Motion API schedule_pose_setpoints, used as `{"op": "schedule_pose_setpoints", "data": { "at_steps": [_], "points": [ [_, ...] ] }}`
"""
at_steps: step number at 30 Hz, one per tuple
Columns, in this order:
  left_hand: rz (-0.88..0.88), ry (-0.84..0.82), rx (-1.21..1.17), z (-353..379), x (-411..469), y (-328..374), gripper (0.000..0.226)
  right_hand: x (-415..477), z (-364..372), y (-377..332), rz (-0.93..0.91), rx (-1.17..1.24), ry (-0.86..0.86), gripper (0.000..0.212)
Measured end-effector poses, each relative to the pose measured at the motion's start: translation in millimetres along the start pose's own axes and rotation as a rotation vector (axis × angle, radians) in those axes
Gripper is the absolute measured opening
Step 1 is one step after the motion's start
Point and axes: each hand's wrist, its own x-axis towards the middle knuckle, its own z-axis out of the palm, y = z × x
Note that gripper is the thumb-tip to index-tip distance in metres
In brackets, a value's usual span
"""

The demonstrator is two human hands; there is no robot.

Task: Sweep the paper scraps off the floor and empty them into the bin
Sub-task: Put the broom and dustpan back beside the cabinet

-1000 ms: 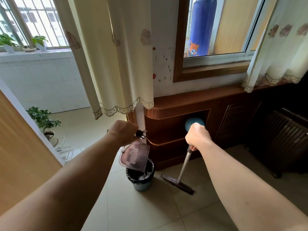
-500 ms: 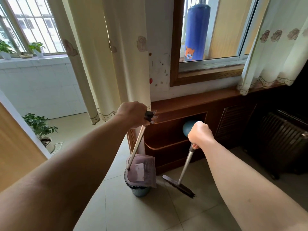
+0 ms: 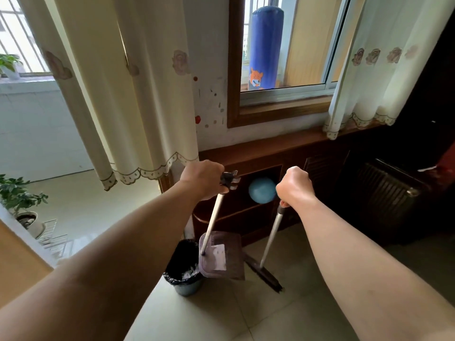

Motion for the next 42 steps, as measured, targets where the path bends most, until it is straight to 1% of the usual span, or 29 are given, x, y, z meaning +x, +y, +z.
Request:
{"op": "schedule_pose_setpoints", "data": {
  "at_steps": [5,9,11,14,19,22,25,27,29,31,33,36,37,42],
  "points": [
    [0.024,-0.006,-0.080,21,26,2,0.035,23,3,2,-0.022,0.001,0.063,0.009],
    [0.038,-0.016,-0.163,42,53,2,0.030,50,9,-3,-0.056,-0.006,0.100,0.016],
    [0.055,-0.001,-0.163,55,67,2,0.029,66,12,-8,-0.061,-0.018,0.126,0.019],
    [0.080,0.021,-0.146,77,91,-2,0.028,94,17,-21,-0.061,-0.003,0.144,0.017],
    [0.137,-0.042,-0.260,114,136,-15,0.025,136,29,-52,-0.094,0.054,0.160,0.024],
    [0.218,-0.059,-0.235,124,160,-17,0.029,156,37,-62,-0.066,0.106,0.103,0.021],
    [0.293,-0.077,-0.212,135,182,-15,0.033,172,39,-65,0.049,0.237,-0.012,0.010],
    [0.334,-0.100,-0.202,144,197,-11,0.033,183,39,-63,0.126,0.294,-0.078,0.016],
    [0.362,-0.132,-0.163,152,207,-6,0.037,189,39,-58,0.150,0.288,-0.111,0.020],
    [0.387,-0.144,-0.116,159,220,1,0.039,196,41,-50,0.133,0.249,-0.118,0.015],
    [0.391,-0.163,-0.109,166,231,11,0.037,203,47,-41,0.080,0.176,-0.088,0.012],
    [0.382,-0.215,-0.145,175,244,27,0.034,212,55,-30,-0.012,0.014,-0.016,0.022],
    [0.378,-0.231,-0.155,177,248,32,0.035,215,56,-26,-0.025,0.002,-0.004,0.025],
    [0.329,-0.311,-0.216,187,269,46,0.033,233,59,0,-0.030,0.186,-0.009,0.030]
  ]
}}
